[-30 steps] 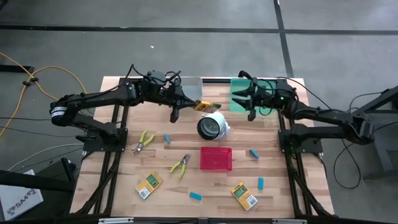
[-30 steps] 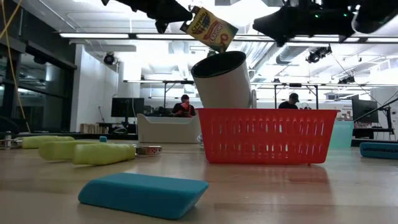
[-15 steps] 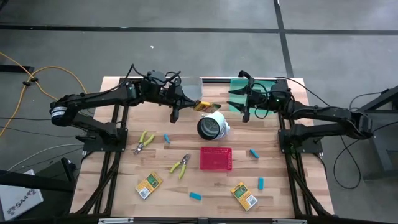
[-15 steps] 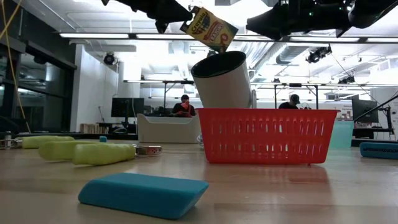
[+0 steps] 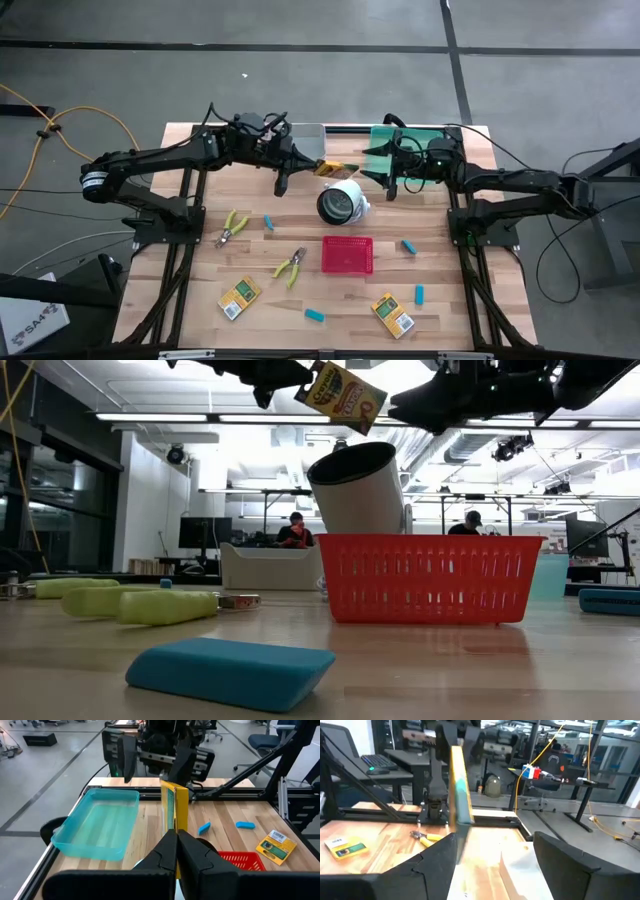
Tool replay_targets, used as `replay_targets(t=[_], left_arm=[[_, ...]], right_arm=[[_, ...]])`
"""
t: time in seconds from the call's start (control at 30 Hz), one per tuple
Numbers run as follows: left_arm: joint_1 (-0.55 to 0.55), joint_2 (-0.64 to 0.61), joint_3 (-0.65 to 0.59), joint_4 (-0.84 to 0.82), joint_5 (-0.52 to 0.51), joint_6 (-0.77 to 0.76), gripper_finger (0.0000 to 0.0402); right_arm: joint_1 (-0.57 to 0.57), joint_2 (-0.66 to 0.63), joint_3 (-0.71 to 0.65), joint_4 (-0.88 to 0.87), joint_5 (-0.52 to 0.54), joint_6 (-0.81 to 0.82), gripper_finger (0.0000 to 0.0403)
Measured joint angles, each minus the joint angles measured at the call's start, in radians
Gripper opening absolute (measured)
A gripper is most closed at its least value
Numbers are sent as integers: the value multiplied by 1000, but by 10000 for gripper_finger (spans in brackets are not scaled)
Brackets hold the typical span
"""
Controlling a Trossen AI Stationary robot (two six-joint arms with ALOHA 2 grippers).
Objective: Pick & Place School Supplies
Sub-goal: Put the yellow crayon box into the green bin
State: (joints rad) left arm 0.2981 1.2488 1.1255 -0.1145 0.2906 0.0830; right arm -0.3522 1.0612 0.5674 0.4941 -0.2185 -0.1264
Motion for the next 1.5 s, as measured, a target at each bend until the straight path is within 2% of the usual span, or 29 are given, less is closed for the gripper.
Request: replay_targets(t=[0.23, 0.4, 1.5], left_arm=[[-10, 2, 0, 11, 9, 10, 1], [-10, 2, 0, 11, 6, 18, 1], [9, 4, -1, -21, -14, 22, 1]], right_arm=[[12, 86, 0, 111, -65, 32, 254], [33, 117, 0, 131, -70, 29, 255], [58, 83, 1, 84, -43, 28, 255]])
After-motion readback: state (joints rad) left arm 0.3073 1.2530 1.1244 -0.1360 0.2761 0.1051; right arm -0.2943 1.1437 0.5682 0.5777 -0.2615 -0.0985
